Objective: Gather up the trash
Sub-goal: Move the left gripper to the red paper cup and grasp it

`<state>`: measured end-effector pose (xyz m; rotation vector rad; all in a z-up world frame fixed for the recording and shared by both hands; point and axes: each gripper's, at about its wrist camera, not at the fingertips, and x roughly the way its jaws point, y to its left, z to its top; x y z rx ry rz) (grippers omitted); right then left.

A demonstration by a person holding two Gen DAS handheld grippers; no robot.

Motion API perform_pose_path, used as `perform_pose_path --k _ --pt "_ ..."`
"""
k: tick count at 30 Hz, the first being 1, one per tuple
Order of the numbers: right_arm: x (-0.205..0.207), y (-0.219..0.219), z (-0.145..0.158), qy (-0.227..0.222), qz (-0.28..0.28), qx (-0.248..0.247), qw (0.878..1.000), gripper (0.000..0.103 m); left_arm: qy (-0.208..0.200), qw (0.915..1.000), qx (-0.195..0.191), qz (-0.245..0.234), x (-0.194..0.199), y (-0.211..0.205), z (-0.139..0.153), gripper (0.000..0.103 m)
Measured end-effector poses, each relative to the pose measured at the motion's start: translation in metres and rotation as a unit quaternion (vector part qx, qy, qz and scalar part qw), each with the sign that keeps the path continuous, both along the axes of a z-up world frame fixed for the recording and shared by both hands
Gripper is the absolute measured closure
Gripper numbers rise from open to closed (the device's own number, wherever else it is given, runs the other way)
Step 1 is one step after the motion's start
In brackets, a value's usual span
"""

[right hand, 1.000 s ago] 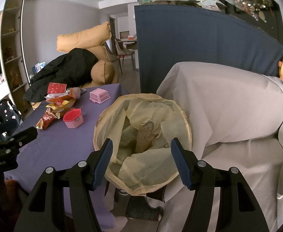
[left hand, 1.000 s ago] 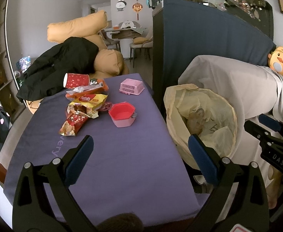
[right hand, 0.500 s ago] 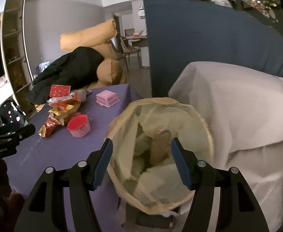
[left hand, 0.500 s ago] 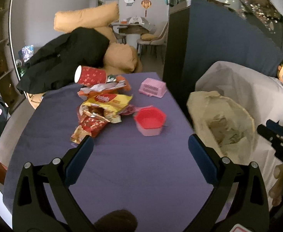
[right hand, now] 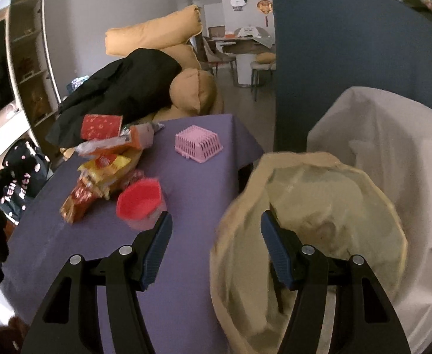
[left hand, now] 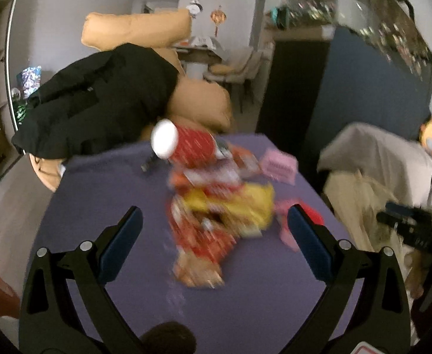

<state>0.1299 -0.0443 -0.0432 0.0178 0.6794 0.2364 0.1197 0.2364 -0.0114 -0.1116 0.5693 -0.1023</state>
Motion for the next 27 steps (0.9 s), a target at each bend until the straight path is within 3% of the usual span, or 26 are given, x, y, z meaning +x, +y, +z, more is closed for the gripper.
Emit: perform_pose_path --k 3,8,12,15,18,22,27 --pt "0.024 0.007 -0.002 0.014 -0.006 0.017 1.000 0.044 -0.001 0.9997 -0.020 0.009 0.035 0.025 0.002 0.009" --pt "0.055 0.022 -0.004 0.029 -0.011 0.017 0.999 0.044 0.048 0.9943 -0.094 -0.014 0.101 0.057 -0.010 0.009" --pt "0.070 0.032 -0.002 0.032 -0.013 0.010 0.999 0.044 0.069 0.9921 -0.104 -0.003 0.136 0.068 -0.021 0.010" --pt "0.077 0.038 -0.001 0.034 -0.015 0.007 0.999 0.044 0.087 0.9866 -0.138 0.001 0.159 0.080 -0.030 0.018" --pt "0.081 0.041 -0.001 0.032 -0.022 0.002 0.999 0.044 0.100 0.9787 -0.179 -0.006 0.174 0.087 -0.038 0.019" --pt "0.088 0.048 -0.006 0.039 -0.025 -0.003 0.999 0.044 0.114 0.9732 -0.197 -0.033 0.180 0.083 -0.043 0.045" --pt "0.090 0.064 -0.010 0.046 -0.013 -0.013 0.999 0.044 0.104 0.9736 -0.196 -0.054 0.151 0.084 -0.033 0.049"
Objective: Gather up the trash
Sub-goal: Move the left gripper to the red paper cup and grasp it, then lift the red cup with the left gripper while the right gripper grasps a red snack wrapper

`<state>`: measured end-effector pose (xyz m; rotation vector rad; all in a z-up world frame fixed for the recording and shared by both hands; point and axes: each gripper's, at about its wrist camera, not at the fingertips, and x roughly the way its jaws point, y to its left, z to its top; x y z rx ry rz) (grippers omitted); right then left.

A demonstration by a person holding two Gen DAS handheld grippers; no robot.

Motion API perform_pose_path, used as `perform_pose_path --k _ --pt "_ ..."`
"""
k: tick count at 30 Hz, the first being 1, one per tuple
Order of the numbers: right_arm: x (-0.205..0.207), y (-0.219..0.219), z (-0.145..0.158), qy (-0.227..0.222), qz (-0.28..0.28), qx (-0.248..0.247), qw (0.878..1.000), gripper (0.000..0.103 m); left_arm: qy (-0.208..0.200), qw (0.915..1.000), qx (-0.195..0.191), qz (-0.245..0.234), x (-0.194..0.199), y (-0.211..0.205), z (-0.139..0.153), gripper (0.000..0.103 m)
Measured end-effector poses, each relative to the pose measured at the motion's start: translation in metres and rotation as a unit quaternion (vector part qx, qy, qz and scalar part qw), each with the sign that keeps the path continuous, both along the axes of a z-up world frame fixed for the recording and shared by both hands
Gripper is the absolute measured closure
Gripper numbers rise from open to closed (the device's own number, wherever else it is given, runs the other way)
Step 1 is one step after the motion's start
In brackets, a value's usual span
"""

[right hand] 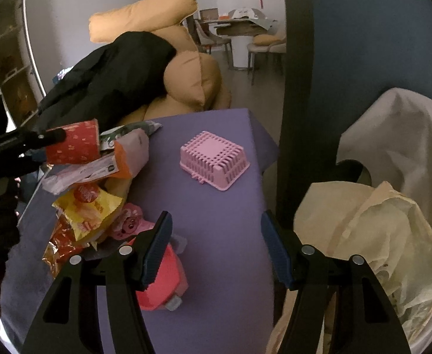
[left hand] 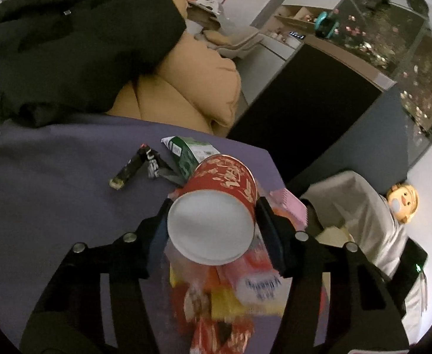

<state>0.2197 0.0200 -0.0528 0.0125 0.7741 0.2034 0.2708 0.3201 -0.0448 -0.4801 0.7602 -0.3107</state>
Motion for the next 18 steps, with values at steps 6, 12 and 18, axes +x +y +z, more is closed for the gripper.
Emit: perform_pose_path --k 6,12,18 --pt "-0.006 0.017 0.014 -0.020 0.016 0.004 1.000 0.044 -0.017 0.9996 -0.006 0.023 -0.051 0.021 0.011 0.050" --pt "-0.017 0.037 0.020 -0.021 0.039 0.007 0.999 0.044 -0.014 0.9966 0.007 0.080 -0.087 0.046 -0.001 0.050" --pt "-0.032 0.064 0.017 -0.008 0.070 0.011 0.997 0.044 0.004 0.9930 0.005 0.118 -0.113 0.063 -0.024 0.050"
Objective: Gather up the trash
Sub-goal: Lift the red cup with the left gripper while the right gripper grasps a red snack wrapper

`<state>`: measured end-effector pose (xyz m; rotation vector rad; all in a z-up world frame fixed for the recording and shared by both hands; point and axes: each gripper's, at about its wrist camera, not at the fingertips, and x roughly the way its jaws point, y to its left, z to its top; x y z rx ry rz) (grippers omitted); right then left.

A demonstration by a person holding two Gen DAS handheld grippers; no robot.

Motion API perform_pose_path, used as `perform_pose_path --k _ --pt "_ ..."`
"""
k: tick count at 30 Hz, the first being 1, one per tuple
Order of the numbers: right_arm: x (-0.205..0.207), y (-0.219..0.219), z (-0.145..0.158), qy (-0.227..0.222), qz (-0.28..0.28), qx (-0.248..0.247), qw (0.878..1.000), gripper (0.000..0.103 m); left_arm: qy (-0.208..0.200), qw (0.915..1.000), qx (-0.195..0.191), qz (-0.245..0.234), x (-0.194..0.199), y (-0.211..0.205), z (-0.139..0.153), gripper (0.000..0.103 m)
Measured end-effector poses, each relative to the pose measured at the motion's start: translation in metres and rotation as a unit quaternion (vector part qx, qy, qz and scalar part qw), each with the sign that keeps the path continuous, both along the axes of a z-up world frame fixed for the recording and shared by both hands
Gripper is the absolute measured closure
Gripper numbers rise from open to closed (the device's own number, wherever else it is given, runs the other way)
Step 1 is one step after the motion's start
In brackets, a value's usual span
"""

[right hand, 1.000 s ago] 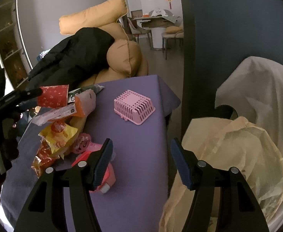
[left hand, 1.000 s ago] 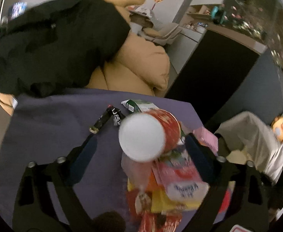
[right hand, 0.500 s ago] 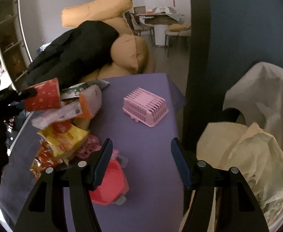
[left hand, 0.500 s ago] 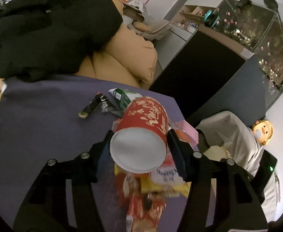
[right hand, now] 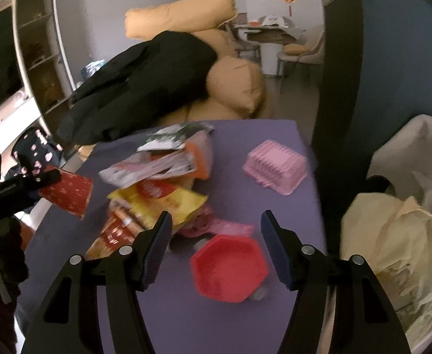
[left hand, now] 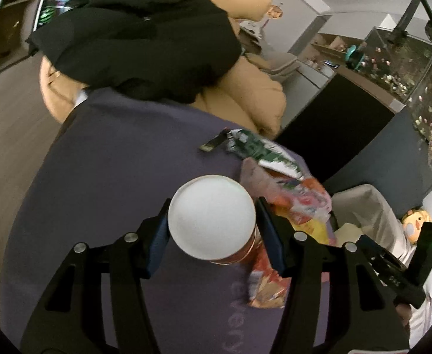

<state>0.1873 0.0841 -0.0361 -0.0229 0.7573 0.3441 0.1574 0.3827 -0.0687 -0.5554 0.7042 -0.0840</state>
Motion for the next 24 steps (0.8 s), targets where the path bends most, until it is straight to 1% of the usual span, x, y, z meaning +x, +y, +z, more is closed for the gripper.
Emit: perform_pose_path --k 3,8,10,12,15,18,20,21,22,23,24 --pt "-0.008 0.022 -0.012 0.018 0.026 -0.011 0.999 0.044 0.006 0.9999 0.010 0.009 -0.012 0.002 -0.009 0.050" --pt "-0.027 0.060 -0.028 0.031 0.079 -0.027 0.996 0.044 0.010 0.9998 0.005 0.016 -0.024 0.004 -0.015 0.050" --pt "-0.028 0.071 -0.032 0.045 0.089 -0.013 0.995 0.044 0.010 0.9997 0.014 0.020 -0.026 0.004 -0.014 0.050" --pt "-0.025 0.080 -0.037 0.061 0.098 0.000 0.993 0.044 0.010 0.9991 0.032 0.026 -0.026 0.002 -0.012 0.050" --pt "-0.017 0.092 -0.047 0.083 0.098 -0.001 0.992 0.044 0.009 0.9991 0.034 0.024 -0.027 0.002 -0.012 0.050" --pt "-0.007 0.096 -0.060 0.119 0.102 0.013 0.988 0.053 0.008 0.9991 0.034 0.024 -0.028 0.003 -0.012 0.050" --pt "-0.002 0.095 -0.069 0.139 0.105 0.025 0.984 0.064 0.008 0.9991 0.035 0.023 -0.029 0.003 -0.012 0.050" --pt "-0.001 0.093 -0.070 0.143 0.110 0.039 0.983 0.067 0.008 0.9991 0.035 0.022 -0.030 0.003 -0.012 0.050" --pt "-0.001 0.091 -0.070 0.145 0.114 0.047 0.982 0.073 0.008 0.9991 0.035 0.022 -0.030 0.002 -0.012 0.050" --pt "-0.003 0.091 -0.069 0.142 0.115 0.046 0.982 0.079 0.008 0.9991 0.036 0.021 -0.030 0.001 -0.011 0.050" --pt "-0.006 0.092 -0.066 0.133 0.116 0.036 0.984 0.081 0.008 0.9991 0.036 0.021 -0.031 0.000 -0.010 0.050"
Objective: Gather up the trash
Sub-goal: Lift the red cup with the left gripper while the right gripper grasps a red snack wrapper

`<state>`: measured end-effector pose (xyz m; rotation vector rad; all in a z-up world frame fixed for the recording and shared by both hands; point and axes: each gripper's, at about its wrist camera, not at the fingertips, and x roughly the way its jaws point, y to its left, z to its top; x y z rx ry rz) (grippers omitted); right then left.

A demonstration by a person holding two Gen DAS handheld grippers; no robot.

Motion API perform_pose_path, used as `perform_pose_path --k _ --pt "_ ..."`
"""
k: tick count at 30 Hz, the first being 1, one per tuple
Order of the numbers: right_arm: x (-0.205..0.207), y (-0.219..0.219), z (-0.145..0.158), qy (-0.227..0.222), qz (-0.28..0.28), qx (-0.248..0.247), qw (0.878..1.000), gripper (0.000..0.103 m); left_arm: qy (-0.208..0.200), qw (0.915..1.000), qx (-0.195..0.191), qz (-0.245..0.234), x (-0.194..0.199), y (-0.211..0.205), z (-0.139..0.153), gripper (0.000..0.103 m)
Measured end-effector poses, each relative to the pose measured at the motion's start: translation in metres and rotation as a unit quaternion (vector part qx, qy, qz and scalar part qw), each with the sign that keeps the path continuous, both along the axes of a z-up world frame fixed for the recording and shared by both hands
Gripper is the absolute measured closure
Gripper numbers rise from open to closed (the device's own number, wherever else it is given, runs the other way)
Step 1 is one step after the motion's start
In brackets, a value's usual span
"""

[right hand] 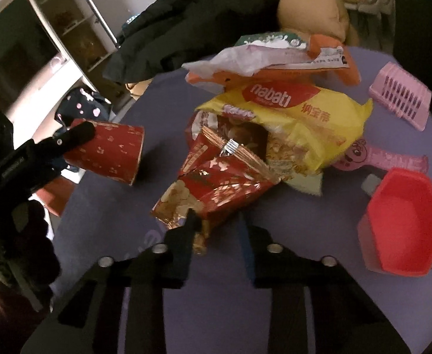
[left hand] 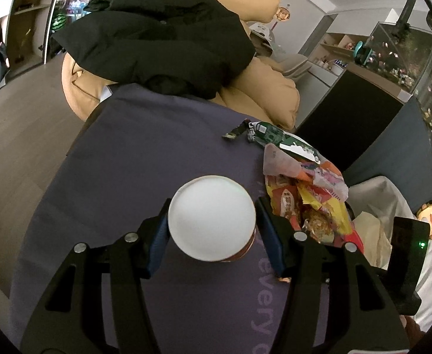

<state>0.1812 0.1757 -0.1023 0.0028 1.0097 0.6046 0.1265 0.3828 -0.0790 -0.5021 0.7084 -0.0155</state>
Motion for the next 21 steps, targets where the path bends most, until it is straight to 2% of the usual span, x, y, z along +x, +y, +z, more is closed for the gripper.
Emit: perform_pose_path --k 2,4,9,13,18,21 --pt "-0.005 -0.002 0.005 -0.015 0.004 -0.011 1.000 0.089 -0.001 1.0000 0.000 -0.003 -0.001 -0.002 0.002 0.050" --pt "-0.007 -0.006 0.009 -0.021 0.005 -0.009 1.000 0.092 -0.004 1.0000 0.001 -0.006 -0.002 -0.007 0.005 0.050" --pt "-0.020 -0.026 0.028 -0.051 -0.001 0.000 0.999 0.094 -0.012 0.9997 0.007 -0.022 -0.004 -0.023 0.015 0.050" --pt "-0.029 -0.040 0.034 -0.054 -0.005 0.010 0.998 0.094 -0.016 0.9995 0.008 -0.027 -0.006 -0.035 0.021 0.050" --pt "-0.025 -0.027 0.019 -0.023 0.004 0.015 1.000 0.093 -0.010 0.9997 0.023 -0.008 -0.010 -0.033 0.026 0.050" --pt "-0.018 -0.021 0.012 -0.019 -0.025 -0.002 1.000 0.080 -0.005 0.9995 0.031 0.011 -0.013 -0.020 0.025 0.050"
